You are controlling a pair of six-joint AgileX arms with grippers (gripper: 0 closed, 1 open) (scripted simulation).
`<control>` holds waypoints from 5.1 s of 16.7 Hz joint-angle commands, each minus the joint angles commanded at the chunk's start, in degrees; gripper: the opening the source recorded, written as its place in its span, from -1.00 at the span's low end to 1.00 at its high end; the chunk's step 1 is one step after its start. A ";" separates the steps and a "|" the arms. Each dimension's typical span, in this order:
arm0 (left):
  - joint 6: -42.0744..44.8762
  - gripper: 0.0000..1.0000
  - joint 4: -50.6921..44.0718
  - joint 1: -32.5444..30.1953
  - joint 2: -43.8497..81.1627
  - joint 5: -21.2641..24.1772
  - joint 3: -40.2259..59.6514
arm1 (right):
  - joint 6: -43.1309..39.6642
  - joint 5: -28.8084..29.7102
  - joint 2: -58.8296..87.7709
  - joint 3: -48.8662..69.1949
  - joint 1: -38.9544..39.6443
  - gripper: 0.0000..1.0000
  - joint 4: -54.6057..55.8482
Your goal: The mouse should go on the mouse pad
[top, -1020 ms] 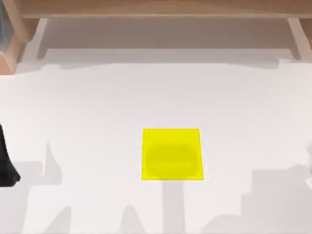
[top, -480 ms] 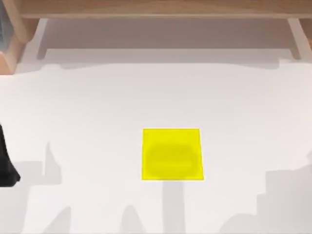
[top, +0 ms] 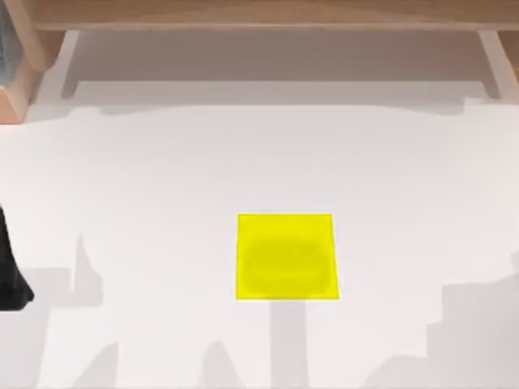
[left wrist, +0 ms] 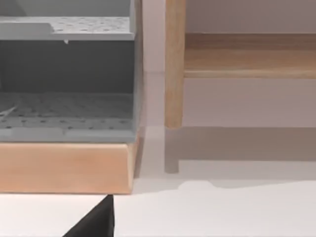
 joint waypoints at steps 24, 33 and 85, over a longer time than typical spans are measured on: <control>0.00 1.00 0.00 0.00 0.00 0.00 0.00 | -0.01 -0.79 -9.95 14.51 -0.07 -1.00 -25.20; 0.00 1.00 0.00 0.00 0.00 0.00 0.00 | 1.01 -0.79 -11.39 17.71 0.48 -1.00 -28.76; 0.00 1.00 0.00 0.00 0.00 0.00 0.00 | 84.16 0.42 40.70 68.52 52.10 -1.00 -27.02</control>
